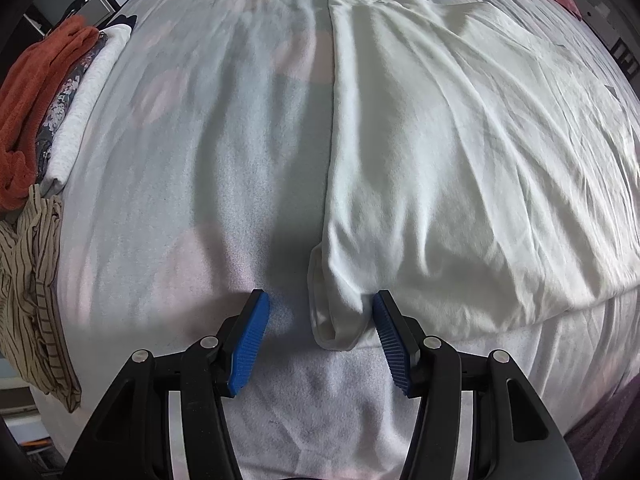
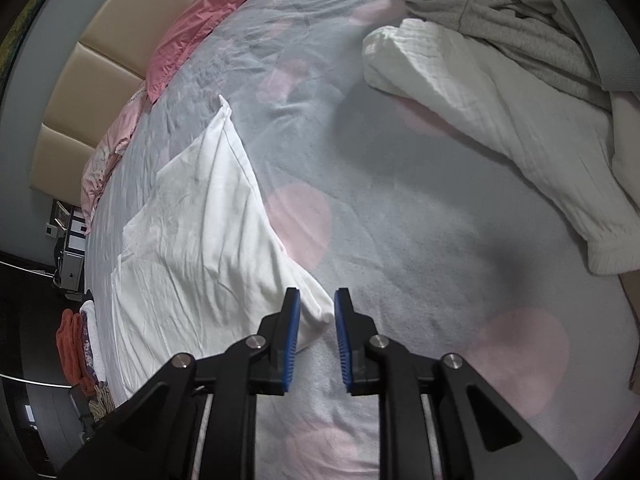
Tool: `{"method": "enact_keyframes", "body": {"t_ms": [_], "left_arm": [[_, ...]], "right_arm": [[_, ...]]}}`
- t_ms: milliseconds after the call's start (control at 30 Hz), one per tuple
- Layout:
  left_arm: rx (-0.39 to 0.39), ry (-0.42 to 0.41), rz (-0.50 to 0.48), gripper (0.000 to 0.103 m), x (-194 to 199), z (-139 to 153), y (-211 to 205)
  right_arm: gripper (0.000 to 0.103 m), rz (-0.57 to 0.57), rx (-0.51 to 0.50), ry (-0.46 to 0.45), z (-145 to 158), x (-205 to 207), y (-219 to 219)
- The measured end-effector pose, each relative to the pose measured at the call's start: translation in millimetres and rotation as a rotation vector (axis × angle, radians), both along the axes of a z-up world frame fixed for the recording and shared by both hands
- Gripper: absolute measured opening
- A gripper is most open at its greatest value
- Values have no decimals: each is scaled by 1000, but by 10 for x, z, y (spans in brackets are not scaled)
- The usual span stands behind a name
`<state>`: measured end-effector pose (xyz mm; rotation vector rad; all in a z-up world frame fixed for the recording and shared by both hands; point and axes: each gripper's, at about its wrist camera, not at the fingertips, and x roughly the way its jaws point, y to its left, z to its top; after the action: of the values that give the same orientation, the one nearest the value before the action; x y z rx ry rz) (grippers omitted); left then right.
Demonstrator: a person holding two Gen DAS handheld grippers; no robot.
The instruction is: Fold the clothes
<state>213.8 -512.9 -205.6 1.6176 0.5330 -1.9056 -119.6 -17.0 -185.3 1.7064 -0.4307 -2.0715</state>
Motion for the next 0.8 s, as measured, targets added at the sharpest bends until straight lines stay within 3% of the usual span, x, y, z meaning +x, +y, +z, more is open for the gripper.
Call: {"method": "enact_keyframes", "body": {"t_ms": [100,167,333,533,800], "left_arm": [[9,9,12,56,12,12,-28],[8,12,19,56,17,24,-41],[25,54,82,56,103,114,-132],[217,159,234,57,319,97,-317],[233,134,232,58,308,53,-333]], "right_arm": [[29,-53,-3,-48,-101,19,-24],[41,-86,-4,-70,-161,48,-52],[42,-97,37,-53,-183,96,-132],[42,-174,-45,-94,-262,84,18],[42,-149,-11,-80,-249,85,-53]]}}
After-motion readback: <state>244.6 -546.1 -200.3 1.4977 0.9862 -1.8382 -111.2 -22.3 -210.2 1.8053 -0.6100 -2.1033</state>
